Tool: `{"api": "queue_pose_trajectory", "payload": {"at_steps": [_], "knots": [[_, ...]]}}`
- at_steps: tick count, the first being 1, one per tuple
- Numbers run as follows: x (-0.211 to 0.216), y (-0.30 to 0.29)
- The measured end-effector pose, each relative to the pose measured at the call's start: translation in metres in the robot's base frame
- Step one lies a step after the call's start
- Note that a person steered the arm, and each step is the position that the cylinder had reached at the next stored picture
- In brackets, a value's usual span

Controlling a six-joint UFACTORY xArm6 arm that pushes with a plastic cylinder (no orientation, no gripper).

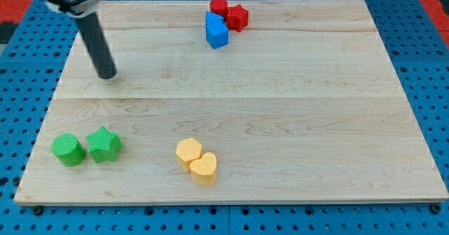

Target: Separate the green star from the green circle

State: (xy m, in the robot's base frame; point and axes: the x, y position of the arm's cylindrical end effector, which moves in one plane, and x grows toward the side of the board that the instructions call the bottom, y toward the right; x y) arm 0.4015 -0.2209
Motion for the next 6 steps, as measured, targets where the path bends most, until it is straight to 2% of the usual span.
{"api": "queue_pose_trajectory", "payload": {"at_steps": [2,3,4,5,6], "knots": [[0.091,-0.057],[0.155,-0.066],[0.171,-0.064],[0.151,0.032],[0.133,0.103]]}}
